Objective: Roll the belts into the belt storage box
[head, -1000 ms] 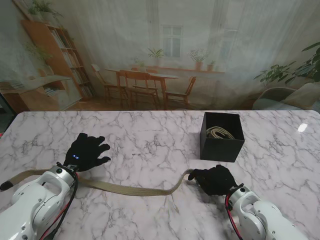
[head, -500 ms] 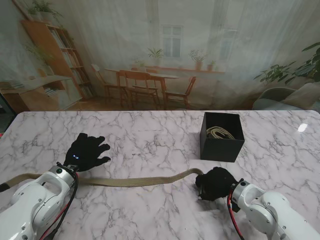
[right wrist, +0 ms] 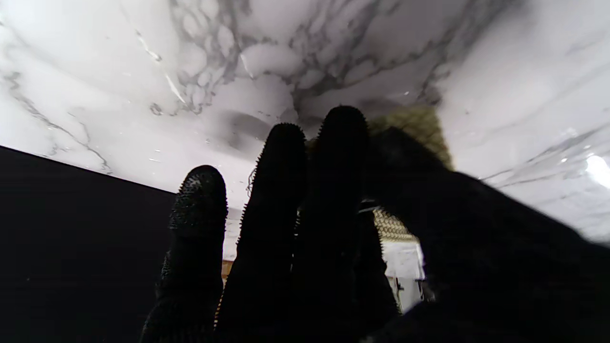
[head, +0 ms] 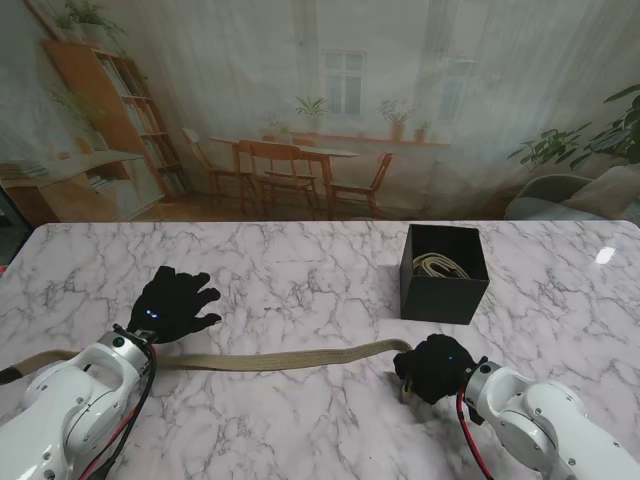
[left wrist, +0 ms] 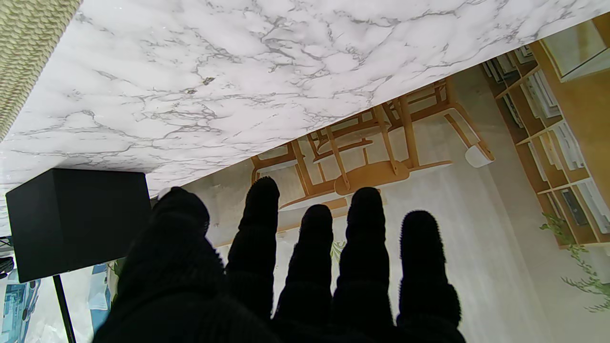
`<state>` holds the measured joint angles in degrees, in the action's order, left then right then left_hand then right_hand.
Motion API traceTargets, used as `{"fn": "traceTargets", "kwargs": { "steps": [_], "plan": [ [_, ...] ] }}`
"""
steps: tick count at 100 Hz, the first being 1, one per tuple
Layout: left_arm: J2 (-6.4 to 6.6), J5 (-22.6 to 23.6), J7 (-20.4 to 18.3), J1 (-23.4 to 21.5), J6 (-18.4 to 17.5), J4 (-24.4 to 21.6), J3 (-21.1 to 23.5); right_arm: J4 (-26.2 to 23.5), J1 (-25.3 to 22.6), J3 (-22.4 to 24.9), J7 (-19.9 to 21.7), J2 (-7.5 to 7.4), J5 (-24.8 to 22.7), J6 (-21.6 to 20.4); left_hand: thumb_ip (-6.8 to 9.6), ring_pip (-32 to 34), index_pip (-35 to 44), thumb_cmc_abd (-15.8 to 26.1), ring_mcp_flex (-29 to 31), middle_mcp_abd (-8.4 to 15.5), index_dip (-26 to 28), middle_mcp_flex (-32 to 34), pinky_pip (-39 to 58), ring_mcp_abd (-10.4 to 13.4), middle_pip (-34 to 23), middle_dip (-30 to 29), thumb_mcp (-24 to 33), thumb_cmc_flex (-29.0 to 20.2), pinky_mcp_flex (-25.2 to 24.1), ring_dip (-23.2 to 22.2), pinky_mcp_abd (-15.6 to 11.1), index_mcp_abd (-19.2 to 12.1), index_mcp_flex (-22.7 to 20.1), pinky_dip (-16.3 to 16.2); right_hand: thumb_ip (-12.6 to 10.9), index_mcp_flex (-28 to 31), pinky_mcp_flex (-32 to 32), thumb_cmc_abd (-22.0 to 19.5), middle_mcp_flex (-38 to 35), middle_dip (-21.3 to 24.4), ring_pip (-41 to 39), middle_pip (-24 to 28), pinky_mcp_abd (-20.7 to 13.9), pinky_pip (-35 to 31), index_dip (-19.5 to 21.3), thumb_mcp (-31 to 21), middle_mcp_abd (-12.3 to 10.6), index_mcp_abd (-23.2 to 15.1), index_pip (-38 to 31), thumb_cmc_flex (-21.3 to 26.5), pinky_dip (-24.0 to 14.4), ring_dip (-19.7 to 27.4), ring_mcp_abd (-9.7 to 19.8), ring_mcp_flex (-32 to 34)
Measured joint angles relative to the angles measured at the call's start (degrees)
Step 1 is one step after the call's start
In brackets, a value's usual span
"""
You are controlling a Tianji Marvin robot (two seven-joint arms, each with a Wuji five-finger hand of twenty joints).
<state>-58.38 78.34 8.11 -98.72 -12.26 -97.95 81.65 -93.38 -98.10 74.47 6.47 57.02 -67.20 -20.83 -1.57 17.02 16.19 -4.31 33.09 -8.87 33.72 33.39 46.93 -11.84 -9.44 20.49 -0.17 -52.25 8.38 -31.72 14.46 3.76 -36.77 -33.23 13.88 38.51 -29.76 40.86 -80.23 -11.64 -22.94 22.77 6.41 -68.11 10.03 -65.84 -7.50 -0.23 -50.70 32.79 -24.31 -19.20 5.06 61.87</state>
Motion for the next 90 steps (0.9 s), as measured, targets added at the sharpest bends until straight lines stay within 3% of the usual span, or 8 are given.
{"fn": "traceTargets", "kwargs": {
  "steps": [6,23,30,41,55,69,84,90],
  "plan": [
    [0.0,0.0,-0.02,0.0,0.0,-0.01,0.0,1.76,0.39,-0.7,-3.78,0.21,-0.08,0.25,0.0,0.0,0.0,0.0,0.0,0.0,0.01,0.0,0.0,0.0,0.0,0.0,0.0,0.0,0.0,0.0,0.0,0.0,0.0,0.0,1.09,2.15,0.0,-1.0,-0.44,-1.25,-1.19,3.51,0.98,-0.08,-0.97,3.22,1.61,-2.94,-0.21,-0.27,0.0,-1.68,-1.16,0.97],
    [0.0,0.0,-0.03,-0.01,0.0,-0.02,0.0,2.78,0.33,-1.28,-5.92,0.68,-0.46,2.07,0.0,0.0,0.0,0.0,0.0,0.0,0.01,0.0,0.0,0.0,0.0,0.0,0.0,0.0,0.0,0.0,0.0,0.0,0.0,0.0,2.17,5.6,4.52,-2.15,2.56,-11.47,-4.09,7.86,12.82,1.53,-1.33,9.48,7.1,-10.46,-0.49,-1.56,-2.37,-8.94,-7.22,1.32],
    [0.0,-0.01,-0.04,-0.02,0.0,-0.02,0.0,2.73,0.22,-1.29,-6.08,0.75,-0.56,2.07,0.0,0.0,0.0,0.0,0.0,0.0,0.02,0.0,0.0,0.0,0.0,0.0,0.0,0.0,0.0,0.0,0.0,0.0,0.0,0.0,2.18,5.6,5.72,-2.77,10.39,-15.09,-4.09,7.97,16.18,3.2,-1.45,10.47,9.79,-12.14,0.03,-1.9,-3.49,-10.3,-9.3,-1.41],
    [0.0,-0.03,-0.09,-0.02,0.0,-0.02,-0.01,2.62,-0.11,-1.2,-5.91,0.86,0.47,2.01,0.0,0.0,0.0,0.0,0.0,0.0,0.02,0.0,0.0,0.0,0.0,0.0,0.0,0.0,0.0,0.0,0.0,0.0,0.0,0.0,2.18,5.6,6.6,-2.77,25.69,-17.28,-4.16,8.0,17.19,4.42,-1.61,10.31,11.77,-13.78,0.69,-2.13,-4.4,-11.61,-9.18,-7.33],
    [0.0,-0.03,-0.1,-0.02,0.0,-0.02,-0.03,2.63,-0.37,-1.19,-6.05,0.93,1.01,1.93,0.0,0.0,0.0,0.0,0.0,0.0,0.02,0.0,0.0,0.0,0.0,0.0,0.0,0.0,0.0,0.0,0.0,0.0,0.0,0.0,2.18,6.2,7.56,-2.71,38.26,-6.32,-2.53,3.38,18.31,6.58,-1.65,10.62,15.56,-14.16,0.69,-2.13,-5.04,-7.88,-9.36,-14.73],
    [0.0,-0.03,-0.12,-0.01,-0.01,-0.03,-0.05,2.67,-0.47,-1.23,-6.1,1.0,1.46,1.96,0.0,0.0,0.0,0.0,0.0,0.0,0.02,0.0,0.0,0.0,0.0,0.0,0.0,0.0,0.0,0.0,0.0,0.0,0.0,0.0,2.6,9.05,8.88,-2.66,47.9,-0.88,4.36,-4.91,19.23,8.87,-1.66,10.83,18.24,-14.17,0.2,-4.36,-5.04,-2.57,-11.2,-20.14],
    [0.01,-0.03,-0.18,0.0,-0.11,-0.03,-0.1,2.75,-0.5,-1.33,-5.65,1.12,2.98,2.08,0.0,0.0,0.0,0.0,0.0,0.0,0.02,0.0,0.0,0.0,0.0,0.0,0.0,0.0,0.0,0.0,0.0,0.0,0.0,0.0,2.93,9.69,9.85,-2.66,47.87,0.44,5.75,-6.66,19.4,10.84,-1.66,10.37,17.52,-12.13,-2.33,-4.45,-4.27,-0.54,-12.72,-21.34],
    [0.01,-0.03,-0.2,0.01,-0.13,-0.03,-0.12,2.79,-0.5,-1.4,-5.58,1.17,3.47,2.33,0.0,0.0,0.0,0.0,0.0,0.0,0.02,0.0,0.0,0.0,0.0,0.0,0.0,0.0,0.0,0.0,0.0,0.0,0.0,0.0,2.93,10.32,9.87,-2.7,42.33,0.52,5.75,-7.17,19.91,11.14,-1.61,10.35,14.44,-11.22,-2.89,-4.45,-3.98,-0.05,-12.21,-21.08]
  ]
}}
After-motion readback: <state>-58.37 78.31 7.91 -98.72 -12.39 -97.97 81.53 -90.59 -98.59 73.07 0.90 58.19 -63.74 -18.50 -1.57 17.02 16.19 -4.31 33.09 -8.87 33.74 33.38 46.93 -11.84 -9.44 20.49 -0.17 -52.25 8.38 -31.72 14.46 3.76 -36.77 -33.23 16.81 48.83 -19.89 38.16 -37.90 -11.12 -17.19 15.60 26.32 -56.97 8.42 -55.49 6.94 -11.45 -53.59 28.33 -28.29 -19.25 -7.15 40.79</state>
